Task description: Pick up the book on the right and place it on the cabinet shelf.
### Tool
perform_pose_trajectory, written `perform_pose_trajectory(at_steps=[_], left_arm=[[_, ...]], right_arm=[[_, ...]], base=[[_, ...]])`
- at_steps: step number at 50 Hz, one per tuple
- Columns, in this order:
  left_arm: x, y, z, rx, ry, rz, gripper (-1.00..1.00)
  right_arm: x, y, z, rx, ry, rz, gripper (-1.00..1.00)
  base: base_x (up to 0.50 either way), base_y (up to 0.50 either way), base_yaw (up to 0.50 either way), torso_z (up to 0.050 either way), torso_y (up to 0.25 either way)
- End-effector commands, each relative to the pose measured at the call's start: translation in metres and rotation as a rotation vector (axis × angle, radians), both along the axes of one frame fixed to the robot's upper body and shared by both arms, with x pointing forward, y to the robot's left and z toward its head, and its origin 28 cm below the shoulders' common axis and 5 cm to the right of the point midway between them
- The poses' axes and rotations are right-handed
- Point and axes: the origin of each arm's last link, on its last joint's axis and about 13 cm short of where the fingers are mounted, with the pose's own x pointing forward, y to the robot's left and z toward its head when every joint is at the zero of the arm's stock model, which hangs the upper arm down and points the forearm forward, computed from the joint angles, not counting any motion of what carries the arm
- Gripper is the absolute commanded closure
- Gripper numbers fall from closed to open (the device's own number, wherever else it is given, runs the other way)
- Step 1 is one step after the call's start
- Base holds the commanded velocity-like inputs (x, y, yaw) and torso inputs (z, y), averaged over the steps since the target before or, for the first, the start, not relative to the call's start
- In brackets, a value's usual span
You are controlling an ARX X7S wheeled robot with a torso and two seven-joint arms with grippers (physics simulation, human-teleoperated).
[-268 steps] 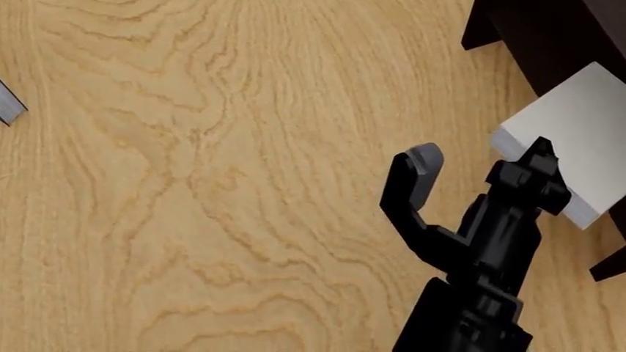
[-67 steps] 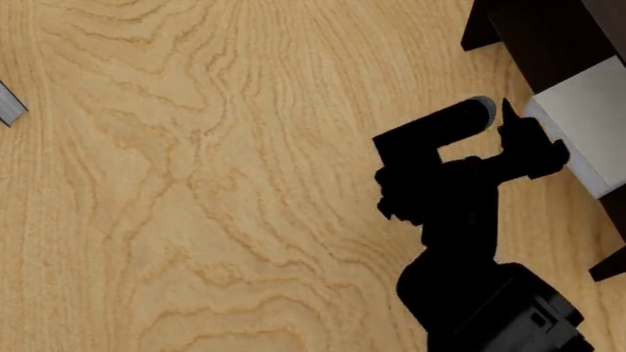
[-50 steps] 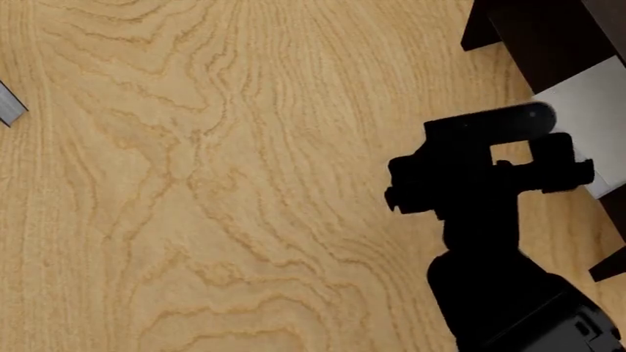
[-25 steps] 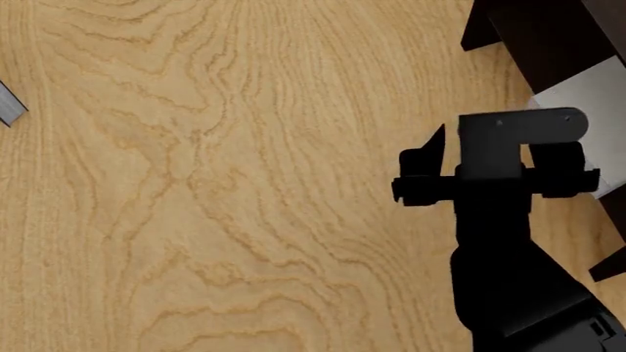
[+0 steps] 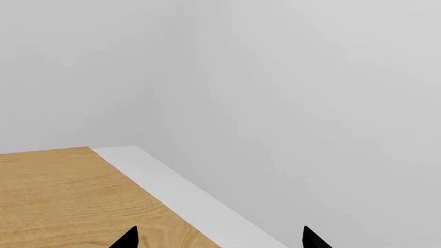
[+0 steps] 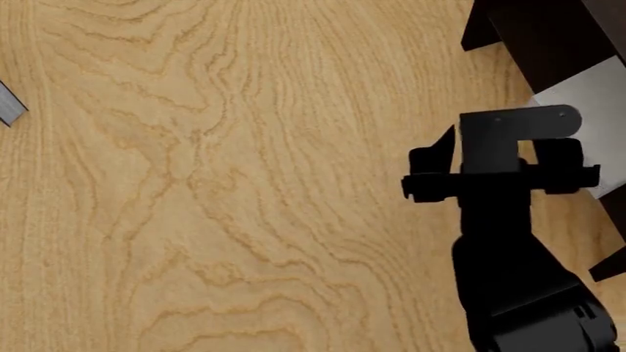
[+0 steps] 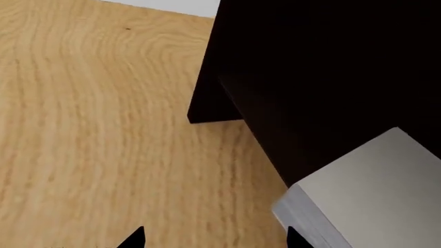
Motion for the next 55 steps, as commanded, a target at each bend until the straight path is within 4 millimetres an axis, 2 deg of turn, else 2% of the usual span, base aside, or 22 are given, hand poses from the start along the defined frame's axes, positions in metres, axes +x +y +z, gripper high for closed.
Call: perform_pose_trajectory(at_steps=[1,25,55], left_arm=[[0.000,0.000,0.000,0.002,0.000,0.001,-1.00],[-0.001,-0.001,0.001,0.004,-0.001,0.000,-1.00],[0.000,-0.001,0.001,0.011,-0.003,0.000,-1.00]], right_arm=[[0.010,-0.010,-0.004,-0.030,0.026,-0.065,-1.00],[0.027,-0.023,-0.002,-0.103,0.058,-0.226,-1.00],[0.031,-0.040,0.004,-0.203,0.100,-0.343,-1.00]], base=[[0.00,0.00,0.00,0.000,0.000],[0.00,0.00,0.00,0.000,0.000],[0.01,-0.01,0.00,-0.002,-0.004]])
